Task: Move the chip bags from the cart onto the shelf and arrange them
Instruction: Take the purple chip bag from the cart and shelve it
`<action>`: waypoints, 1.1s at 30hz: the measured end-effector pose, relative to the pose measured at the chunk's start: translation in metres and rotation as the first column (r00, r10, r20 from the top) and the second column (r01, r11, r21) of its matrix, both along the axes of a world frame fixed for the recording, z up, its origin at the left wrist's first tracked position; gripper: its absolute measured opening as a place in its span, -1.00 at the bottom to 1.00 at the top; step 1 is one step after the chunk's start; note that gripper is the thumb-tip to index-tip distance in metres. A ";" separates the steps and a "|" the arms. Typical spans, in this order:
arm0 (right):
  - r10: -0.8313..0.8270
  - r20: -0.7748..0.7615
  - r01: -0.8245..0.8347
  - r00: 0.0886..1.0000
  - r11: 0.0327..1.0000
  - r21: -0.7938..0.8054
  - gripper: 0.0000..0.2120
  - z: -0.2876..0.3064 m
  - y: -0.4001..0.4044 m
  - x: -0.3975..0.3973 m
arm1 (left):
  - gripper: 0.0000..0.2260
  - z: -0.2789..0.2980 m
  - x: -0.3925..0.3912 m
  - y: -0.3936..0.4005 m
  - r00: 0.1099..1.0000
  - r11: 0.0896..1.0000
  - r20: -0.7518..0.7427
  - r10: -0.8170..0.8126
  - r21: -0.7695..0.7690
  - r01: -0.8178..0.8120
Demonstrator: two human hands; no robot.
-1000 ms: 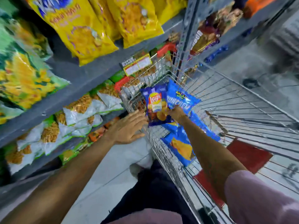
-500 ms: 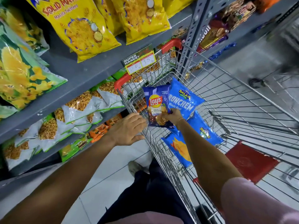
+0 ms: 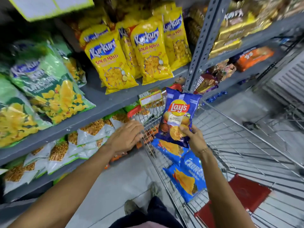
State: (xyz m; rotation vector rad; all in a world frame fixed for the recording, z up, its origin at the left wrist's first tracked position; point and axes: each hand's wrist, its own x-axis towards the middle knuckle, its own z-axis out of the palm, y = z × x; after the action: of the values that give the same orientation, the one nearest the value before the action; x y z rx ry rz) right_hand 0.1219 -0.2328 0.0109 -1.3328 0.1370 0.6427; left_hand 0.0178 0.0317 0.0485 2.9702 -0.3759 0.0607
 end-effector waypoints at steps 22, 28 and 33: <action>0.219 0.762 -0.651 0.609 0.688 0.323 -0.80 0.409 0.334 -0.089 | -0.59 0.326 -0.191 0.243 0.188 0.712 0.835 0.518 -0.298 -0.636; 0.261 0.808 -0.680 0.527 0.700 0.217 -0.88 0.442 0.416 -0.117 | -0.57 0.323 -0.234 0.288 0.185 0.555 0.771 0.610 -0.249 -0.793; 0.323 0.776 -0.672 0.542 0.721 0.170 -0.82 0.459 0.469 -0.124 | -0.65 0.319 -0.235 0.293 0.180 0.523 0.792 0.583 -0.196 -0.829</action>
State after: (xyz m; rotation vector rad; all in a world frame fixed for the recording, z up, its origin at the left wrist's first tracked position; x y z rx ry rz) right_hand -0.0023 0.2367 0.4701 -1.0525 -1.0487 0.5544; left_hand -0.2172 0.3242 0.3680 2.8060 1.1580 1.6158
